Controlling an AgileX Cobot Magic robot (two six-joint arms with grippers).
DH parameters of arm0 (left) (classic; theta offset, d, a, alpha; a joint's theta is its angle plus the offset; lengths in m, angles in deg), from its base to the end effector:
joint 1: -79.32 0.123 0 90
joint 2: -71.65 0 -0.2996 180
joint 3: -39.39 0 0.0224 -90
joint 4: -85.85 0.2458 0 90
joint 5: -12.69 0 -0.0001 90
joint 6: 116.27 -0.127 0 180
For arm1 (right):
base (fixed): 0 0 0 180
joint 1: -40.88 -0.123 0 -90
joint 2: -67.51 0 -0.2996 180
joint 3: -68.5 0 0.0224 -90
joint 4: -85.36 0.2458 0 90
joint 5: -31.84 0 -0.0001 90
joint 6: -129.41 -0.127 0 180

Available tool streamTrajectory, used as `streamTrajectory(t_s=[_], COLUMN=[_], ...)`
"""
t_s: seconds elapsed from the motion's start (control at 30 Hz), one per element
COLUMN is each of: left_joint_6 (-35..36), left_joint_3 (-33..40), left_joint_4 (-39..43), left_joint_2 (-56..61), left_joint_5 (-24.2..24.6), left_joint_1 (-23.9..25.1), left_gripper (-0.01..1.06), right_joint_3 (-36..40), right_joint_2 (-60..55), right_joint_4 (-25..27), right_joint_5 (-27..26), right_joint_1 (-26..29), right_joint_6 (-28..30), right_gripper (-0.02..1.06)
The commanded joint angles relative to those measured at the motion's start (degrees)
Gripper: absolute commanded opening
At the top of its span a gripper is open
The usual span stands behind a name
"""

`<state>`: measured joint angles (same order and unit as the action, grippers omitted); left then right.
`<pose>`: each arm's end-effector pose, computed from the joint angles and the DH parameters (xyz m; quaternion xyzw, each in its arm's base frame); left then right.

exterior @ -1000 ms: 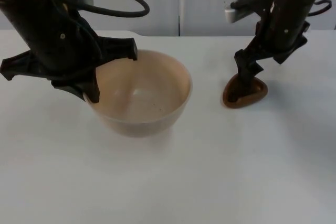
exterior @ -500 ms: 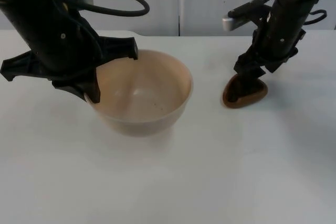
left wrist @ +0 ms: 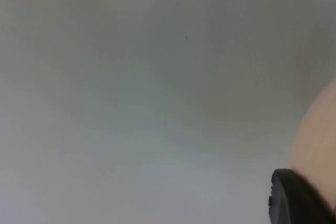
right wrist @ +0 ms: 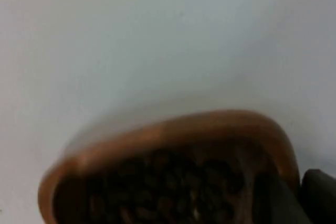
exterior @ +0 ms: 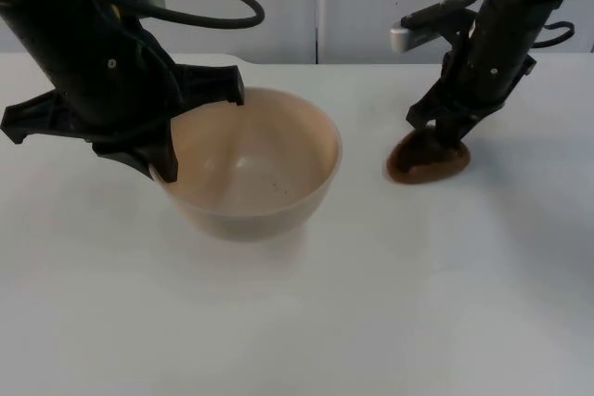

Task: Pick up the bowl with the left hand and pour the coffee beans from the cup into the bowl with the right hand.

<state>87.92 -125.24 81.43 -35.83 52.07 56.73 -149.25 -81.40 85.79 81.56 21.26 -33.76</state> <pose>0.3184 -0.1392 0.1735 -0.0395 0.9868 -0.0877 0.1302 0.5041 0.1805 0.0898 -0.3066 0.9372 0.0073 0.1660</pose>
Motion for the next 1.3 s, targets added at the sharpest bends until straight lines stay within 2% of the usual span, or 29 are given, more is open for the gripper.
streamTrajectory(t_s=[0.0, 0.07, 0.6, 0.8, 0.97, 1.0, 1.27], left_joint_6=[0.3, 0.3, 0.3, 0.3, 0.3, 0.3, 0.3], left_joint_3=[-0.2, -0.2, -0.2, -0.2, -0.2, -0.2, -0.2], left_joint_4=[-0.7, -0.7, -0.8, -1.1, -1.1, -1.1, -1.4], left_joint_2=[0.2, 0.2, 0.2, 0.2, 0.2, 0.2, 0.2], left_joint_5=[-0.6, -0.6, -0.6, -0.6, -0.6, -0.6, -0.6], left_joint_1=[-0.2, -0.2, -0.2, -0.2, -0.2, -0.2, -0.2], left_gripper=[0.00, 0.00, 0.00, 0.00, 0.00, 0.00, 0.00], right_joint_3=[-0.2, -0.2, -0.2, -0.4, -0.4, -0.4, -0.4], right_joint_2=[-0.1, -0.1, 2.5, 6.5, 11.9, 11.9, 19.3], right_joint_4=[0.3, 0.1, -0.4, -4.0, -11.1, -11.1, -15.9], right_joint_5=[0.0, 0.0, 1.4, 5.5, 10.2, 10.2, 14.1], right_joint_1=[-0.2, -0.2, -0.2, -0.4, -2.2, -2.2, -7.9], right_joint_6=[0.6, 0.6, 0.6, 0.3, -3.8, -3.8, -4.6], right_gripper=[0.08, 0.00, 0.00, 0.00, 0.00, 0.00, 0.00])
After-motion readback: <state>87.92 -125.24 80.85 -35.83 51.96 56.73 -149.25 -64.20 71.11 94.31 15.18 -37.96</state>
